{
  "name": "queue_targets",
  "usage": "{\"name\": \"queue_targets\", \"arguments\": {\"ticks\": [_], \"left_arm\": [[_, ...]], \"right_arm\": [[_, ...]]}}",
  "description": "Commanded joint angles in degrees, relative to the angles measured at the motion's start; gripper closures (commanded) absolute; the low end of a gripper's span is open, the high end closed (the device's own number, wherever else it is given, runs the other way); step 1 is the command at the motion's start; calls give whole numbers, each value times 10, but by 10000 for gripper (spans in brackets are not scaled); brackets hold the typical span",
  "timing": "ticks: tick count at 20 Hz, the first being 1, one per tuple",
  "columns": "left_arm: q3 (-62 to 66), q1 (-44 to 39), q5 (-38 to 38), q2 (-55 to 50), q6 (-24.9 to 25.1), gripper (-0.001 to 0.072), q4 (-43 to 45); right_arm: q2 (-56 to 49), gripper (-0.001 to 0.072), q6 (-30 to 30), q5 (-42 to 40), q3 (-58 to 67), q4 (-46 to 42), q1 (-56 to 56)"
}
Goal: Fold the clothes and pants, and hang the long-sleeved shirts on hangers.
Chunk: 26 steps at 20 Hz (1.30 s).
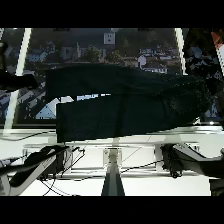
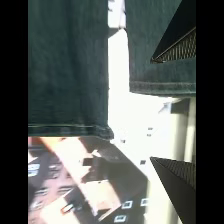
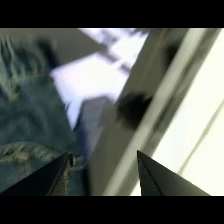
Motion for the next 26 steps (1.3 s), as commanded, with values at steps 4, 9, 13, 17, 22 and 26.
{"name": "queue_targets", "arguments": {"ticks": [4,9,13,17,22,26], "left_arm": [[0,0,0,129,-41,89,16],[-9,1,-13,133,-92,89,73],[-52,1,-14,133,-114,89,89],[-108,3,-32,133,-195,90,136],[-213,3,-139,133,-195,268,31],[-282,3,-168,133,-165,260,-96]], "right_arm": [[-95,136,-154,5,3,141,-32],[-138,138,-154,-10,16,219,-31],[-179,167,-156,16,44,223,4],[-181,174,-190,-28,50,227,59],[-181,654,-198,-61,53,226,89],[-181,679,-198,-64,53,224,89]]}}
